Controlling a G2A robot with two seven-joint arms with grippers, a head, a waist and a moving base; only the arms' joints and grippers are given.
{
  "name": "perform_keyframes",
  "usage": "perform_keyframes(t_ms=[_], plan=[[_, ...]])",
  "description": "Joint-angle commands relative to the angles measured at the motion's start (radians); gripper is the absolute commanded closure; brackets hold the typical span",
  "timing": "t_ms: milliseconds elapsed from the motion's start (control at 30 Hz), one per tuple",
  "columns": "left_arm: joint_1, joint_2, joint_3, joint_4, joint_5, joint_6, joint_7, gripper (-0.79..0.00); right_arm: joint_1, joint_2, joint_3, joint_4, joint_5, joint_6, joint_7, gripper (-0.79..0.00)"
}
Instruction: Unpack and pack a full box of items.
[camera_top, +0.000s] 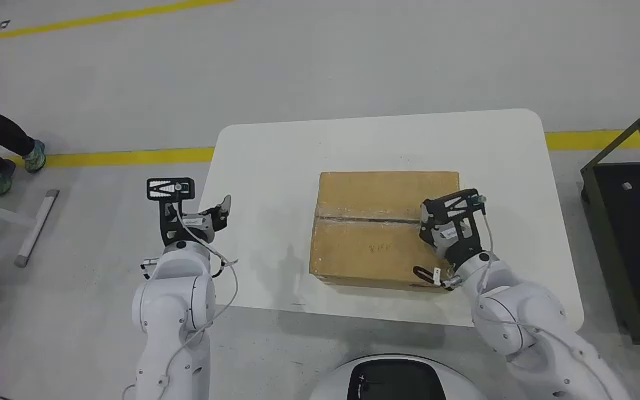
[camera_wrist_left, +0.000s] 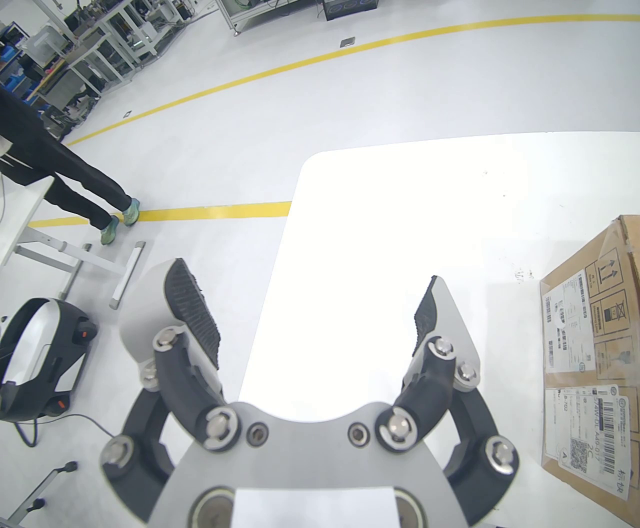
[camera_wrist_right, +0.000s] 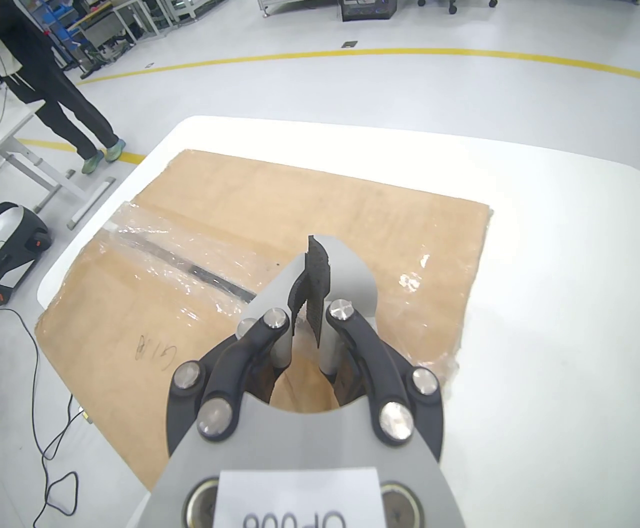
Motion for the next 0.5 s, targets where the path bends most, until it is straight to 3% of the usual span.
perform_keyframes(t_ms=[0,467], plan=[[0.000,0.000,0.000,0.000,0.000,0.000,0.000,-0.785,-0.020,0.001,0.025,-0.010,0.008,0.010,-0.007,0.000],[0.000,0.000,0.000,0.000,0.000,0.000,0.000,-0.785,-0.061,0.005,0.109,-0.023,0.032,-0.009,-0.005,0.000]])
